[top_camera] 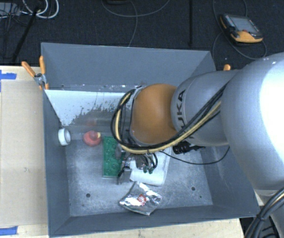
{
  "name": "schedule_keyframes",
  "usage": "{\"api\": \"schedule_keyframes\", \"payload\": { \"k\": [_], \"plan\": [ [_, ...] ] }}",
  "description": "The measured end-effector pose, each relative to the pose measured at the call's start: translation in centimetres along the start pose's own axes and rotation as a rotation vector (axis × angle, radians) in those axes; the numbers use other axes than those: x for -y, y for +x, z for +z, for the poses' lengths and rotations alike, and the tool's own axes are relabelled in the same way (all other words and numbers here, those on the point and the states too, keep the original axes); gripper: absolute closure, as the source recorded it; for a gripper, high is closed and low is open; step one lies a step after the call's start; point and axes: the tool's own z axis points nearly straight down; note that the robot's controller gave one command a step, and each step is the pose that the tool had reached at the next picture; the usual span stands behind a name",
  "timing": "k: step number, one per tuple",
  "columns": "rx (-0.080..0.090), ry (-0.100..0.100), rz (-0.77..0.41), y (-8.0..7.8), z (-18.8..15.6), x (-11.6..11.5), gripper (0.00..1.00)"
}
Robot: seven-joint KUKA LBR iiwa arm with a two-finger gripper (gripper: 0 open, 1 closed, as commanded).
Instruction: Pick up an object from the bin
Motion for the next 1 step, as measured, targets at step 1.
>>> {"api": "schedule_keyframes", "payload": {
  "k": [1],
  "plan": [
    [0.003,-0.001,-0.319,4.24,-18.41,-6.23,1.0]
  ]
}}
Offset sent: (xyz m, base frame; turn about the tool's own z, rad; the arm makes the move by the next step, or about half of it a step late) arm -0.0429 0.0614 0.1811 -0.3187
